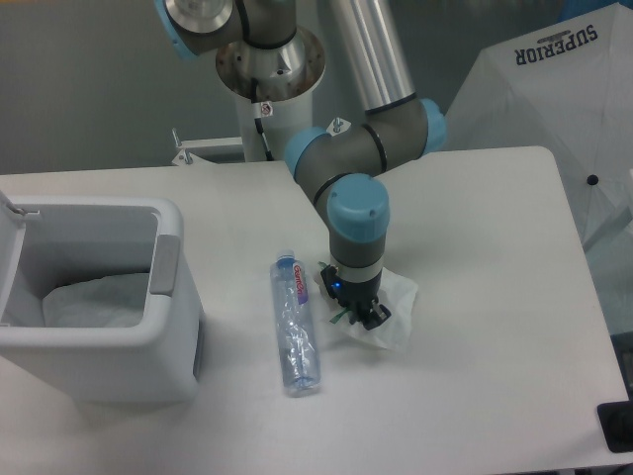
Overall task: Place the trash in the trash can
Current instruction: 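Close the gripper on the white plastic bag, then lift the bag and carry it over the white trash bin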
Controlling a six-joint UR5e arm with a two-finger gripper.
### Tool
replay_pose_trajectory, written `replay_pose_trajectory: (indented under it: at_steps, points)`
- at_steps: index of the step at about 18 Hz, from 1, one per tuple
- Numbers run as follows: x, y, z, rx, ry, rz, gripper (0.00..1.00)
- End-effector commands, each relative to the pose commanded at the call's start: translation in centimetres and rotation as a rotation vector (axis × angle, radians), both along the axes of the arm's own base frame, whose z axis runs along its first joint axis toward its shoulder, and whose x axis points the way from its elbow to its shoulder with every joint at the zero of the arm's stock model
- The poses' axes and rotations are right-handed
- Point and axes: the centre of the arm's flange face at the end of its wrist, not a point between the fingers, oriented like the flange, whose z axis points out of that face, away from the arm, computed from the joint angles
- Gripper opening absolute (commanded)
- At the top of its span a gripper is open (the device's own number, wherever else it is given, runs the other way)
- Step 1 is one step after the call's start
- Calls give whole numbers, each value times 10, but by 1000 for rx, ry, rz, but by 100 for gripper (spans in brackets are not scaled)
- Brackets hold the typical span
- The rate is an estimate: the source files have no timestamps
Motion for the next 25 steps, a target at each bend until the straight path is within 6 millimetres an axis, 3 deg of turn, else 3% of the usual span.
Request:
replay_pose_trajectory:
  at_steps: [9,14,18,22,25]
  points:
    - [-14,15,66,200,-16,491,0]
    - [-11,17,95,293,-51,606,0]
    - [-1,17,139,385,-51,667,0]
    - [16,27,203,532,-81,724,0]
    - [32,36,228,584,-90,752,0]
